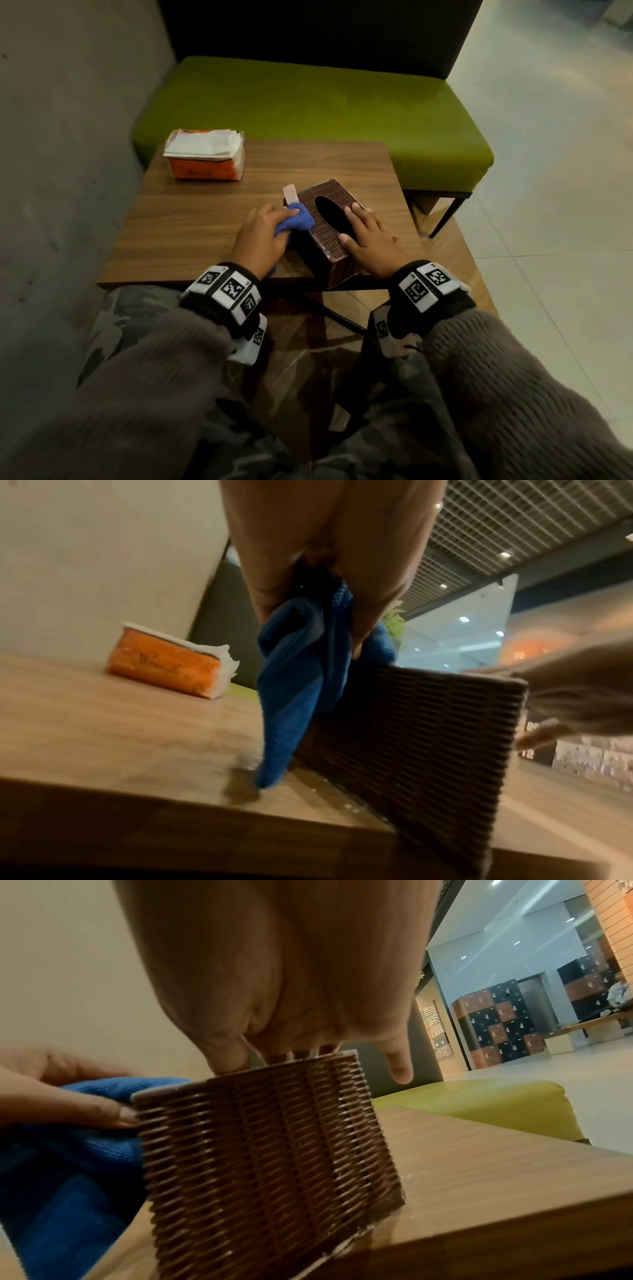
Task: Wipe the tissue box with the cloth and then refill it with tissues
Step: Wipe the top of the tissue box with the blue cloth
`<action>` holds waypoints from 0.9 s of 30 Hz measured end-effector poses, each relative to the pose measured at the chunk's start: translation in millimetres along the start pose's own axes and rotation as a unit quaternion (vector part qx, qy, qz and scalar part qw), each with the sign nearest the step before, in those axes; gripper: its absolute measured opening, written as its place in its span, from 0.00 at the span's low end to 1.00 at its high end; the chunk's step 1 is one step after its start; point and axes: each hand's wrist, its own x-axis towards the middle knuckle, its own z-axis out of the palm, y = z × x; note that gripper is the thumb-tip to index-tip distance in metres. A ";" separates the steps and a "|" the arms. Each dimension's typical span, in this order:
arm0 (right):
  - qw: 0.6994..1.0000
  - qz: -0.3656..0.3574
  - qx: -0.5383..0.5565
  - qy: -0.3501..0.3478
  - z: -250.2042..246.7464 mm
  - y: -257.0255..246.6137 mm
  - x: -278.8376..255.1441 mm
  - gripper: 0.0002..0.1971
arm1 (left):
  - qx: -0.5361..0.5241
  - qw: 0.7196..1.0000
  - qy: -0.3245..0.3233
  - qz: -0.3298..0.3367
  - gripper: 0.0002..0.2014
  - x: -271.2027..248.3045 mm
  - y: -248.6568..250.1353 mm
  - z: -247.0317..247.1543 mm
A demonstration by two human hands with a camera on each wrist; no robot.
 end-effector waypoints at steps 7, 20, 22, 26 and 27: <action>1.000 0.015 0.002 0.003 -4.4 -6.8 -8.3 0.30 | 0.005 0.991 -0.075 0.115 0.24 -53.3 19.5 8.9; 1.000 0.006 0.006 0.003 -4.4 -6.1 -7.7 0.31 | 0.035 0.992 -0.066 0.099 0.25 -33.4 13.2 0.2; 1.000 0.006 0.002 -0.001 -4.5 -6.4 -8.9 0.31 | 0.028 0.998 -0.033 0.034 0.24 -5.2 0.5 -4.6; 1.000 0.009 0.005 -0.004 -5.2 -7.8 -10.3 0.31 | 0.025 0.999 -0.006 -0.024 0.17 37.3 -3.8 -13.2; 1.000 0.010 0.004 -0.003 -4.8 -8.1 -10.0 0.31 | 0.027 0.999 0.002 -0.027 0.16 41.8 -2.7 -12.9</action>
